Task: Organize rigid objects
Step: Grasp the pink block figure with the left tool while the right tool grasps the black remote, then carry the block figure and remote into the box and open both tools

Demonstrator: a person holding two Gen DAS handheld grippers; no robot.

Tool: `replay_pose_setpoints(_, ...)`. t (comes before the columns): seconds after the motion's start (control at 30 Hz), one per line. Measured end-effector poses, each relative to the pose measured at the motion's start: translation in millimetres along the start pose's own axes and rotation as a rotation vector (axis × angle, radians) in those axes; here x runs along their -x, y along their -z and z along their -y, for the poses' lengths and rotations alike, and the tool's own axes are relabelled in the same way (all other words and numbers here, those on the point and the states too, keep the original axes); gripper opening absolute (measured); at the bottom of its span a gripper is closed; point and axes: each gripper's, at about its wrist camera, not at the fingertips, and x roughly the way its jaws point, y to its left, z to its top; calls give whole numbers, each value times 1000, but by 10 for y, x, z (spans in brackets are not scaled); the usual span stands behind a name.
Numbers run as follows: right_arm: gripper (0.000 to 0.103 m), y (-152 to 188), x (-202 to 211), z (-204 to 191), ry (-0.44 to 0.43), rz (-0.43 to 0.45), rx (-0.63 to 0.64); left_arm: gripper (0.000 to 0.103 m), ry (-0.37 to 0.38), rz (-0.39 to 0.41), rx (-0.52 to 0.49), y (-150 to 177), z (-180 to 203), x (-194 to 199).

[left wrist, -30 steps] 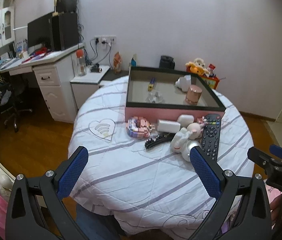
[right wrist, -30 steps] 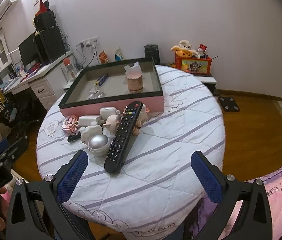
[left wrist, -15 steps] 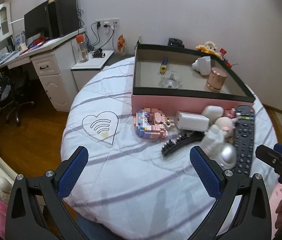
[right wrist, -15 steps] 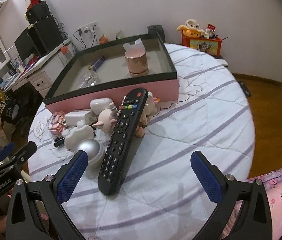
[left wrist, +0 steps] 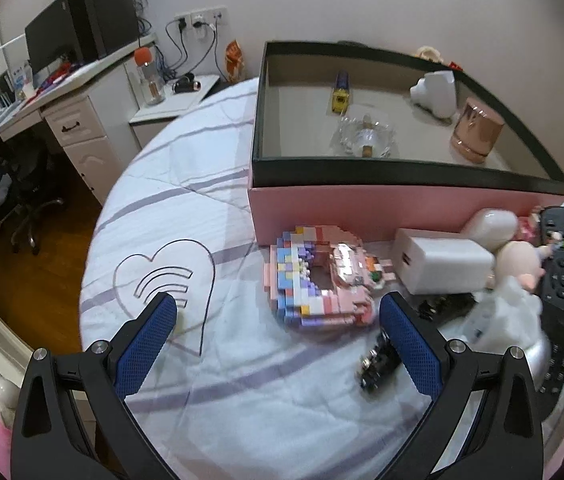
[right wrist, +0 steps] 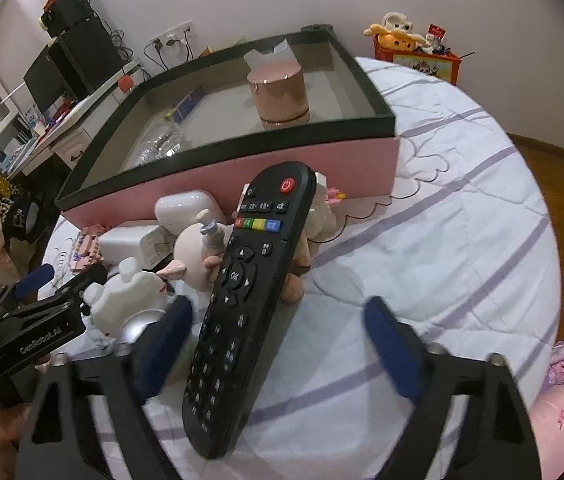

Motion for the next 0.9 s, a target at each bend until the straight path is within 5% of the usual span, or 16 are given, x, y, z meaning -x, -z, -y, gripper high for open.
replay_pose_setpoints(0.07, 74, 2, -30, -10, -8, -3, 3, 102, 14, -9, -4, -26, -3, -72)
replay_pose_setpoints(0.2, 49, 4, -12, -66, -53, -11, 29, 100, 38, -2, -6, -46, -2, -127)
replay_pose_setpoints(0.3, 38, 26, 9, -71, -55, -9, 29, 90, 71, 4, 3, -77, -19, -128)
replay_pose_setpoints(0.4, 20, 55, 54, -45, -70, -5, 25, 64, 90, 20, 4, -70, -33, -90)
replay_pose_setpoints(0.9, 16, 131, 305, 44, -127, 23, 2, 63, 135, 48, 40, 125, -150, 227)
